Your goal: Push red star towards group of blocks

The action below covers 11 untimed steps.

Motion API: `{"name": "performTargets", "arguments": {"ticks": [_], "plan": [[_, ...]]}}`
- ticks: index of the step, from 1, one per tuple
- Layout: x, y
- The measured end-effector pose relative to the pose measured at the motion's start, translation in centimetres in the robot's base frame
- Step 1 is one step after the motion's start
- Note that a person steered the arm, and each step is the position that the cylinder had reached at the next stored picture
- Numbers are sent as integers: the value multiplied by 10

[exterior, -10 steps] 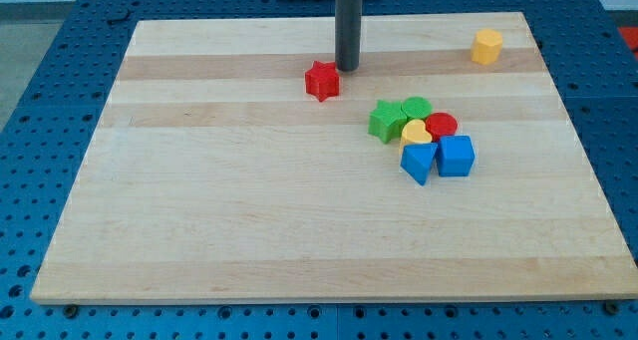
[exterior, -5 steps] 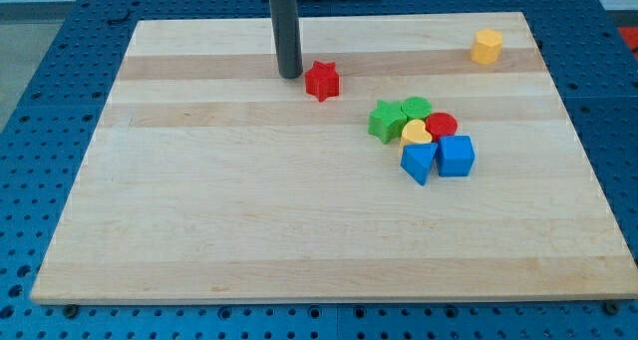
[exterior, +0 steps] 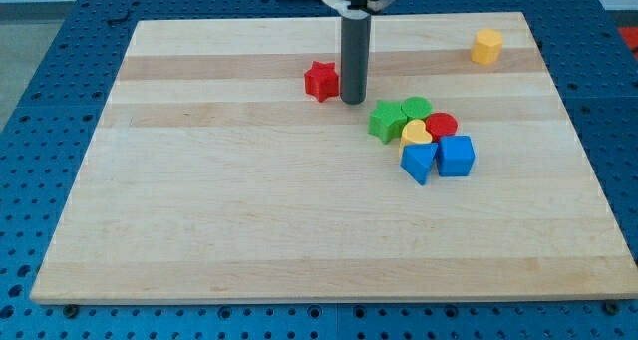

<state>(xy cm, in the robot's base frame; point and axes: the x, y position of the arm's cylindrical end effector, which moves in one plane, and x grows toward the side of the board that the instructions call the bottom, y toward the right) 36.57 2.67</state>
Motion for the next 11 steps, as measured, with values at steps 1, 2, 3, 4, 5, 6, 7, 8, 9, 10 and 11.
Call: {"name": "performTargets", "arguments": {"ticks": [1,2,3,4,5,6,7,8,9,10,11], "plan": [[-14,6],[-31,10],[-39,0],[-56,0],[-65,-11],[-38,-28],[3,-28],[37,-27],[37,-27],[9,-27],[-7,-31]]}}
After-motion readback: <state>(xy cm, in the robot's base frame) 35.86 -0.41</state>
